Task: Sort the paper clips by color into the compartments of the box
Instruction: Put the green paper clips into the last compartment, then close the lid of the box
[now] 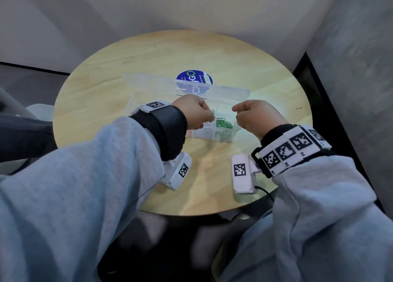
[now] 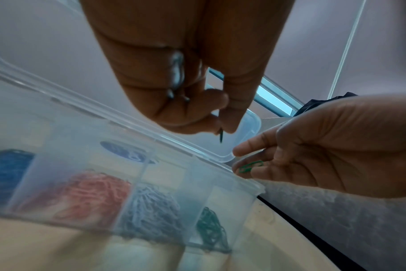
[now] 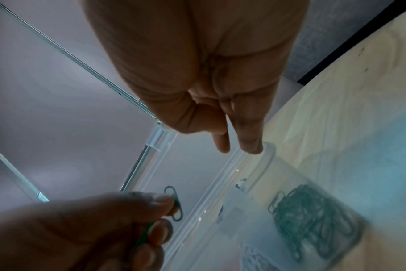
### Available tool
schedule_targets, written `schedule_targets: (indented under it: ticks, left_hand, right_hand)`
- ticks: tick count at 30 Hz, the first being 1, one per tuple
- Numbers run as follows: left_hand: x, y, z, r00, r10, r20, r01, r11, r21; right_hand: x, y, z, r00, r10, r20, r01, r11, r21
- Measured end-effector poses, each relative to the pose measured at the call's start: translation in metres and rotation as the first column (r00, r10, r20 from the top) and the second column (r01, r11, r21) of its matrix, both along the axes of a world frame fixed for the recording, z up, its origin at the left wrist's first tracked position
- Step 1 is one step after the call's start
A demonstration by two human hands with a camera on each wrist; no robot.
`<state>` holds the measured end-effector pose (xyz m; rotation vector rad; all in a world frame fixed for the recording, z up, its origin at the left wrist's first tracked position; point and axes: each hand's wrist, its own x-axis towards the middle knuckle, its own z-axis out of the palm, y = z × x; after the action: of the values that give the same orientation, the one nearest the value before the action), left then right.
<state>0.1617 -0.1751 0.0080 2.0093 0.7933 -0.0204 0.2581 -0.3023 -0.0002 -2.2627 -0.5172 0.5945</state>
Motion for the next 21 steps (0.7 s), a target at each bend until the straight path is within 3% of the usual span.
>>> schedule_targets:
  ticks: [7, 11, 16, 21]
  left_hand:
    - [0.021, -0.014, -0.009, 0.988, 0.132, 0.079, -0.107, 0.958, -0.265]
    - [0.028, -0.021, -0.006, 0.975, 0.172, 0.141, -0.102, 0.910, -0.403]
    - [0.031, -0.021, -0.008, 0.974, 0.143, 0.178, -0.029, 0.851, -0.525]
    - [0.019, -0.015, -0.006, 0.938, 0.276, 0.209, -0.071, 0.743, -0.665]
  right_hand:
    - [0.003, -0.007, -0.003, 0.994, -0.020, -0.104, 0.031, 0.994, 0.105]
    - [0.009, -0.014, 0.006, 0.986, -0.105, -0.133, 0.122, 0.985, 0.125]
    - [0.010, -0.020, 0.007, 0.988, -0.142, 0.058, 0.141, 0.990, 0.029]
    - [0.008, -0.015, 0.005, 0.987, -0.119, 0.112, 0.118, 0.993, 0.011]
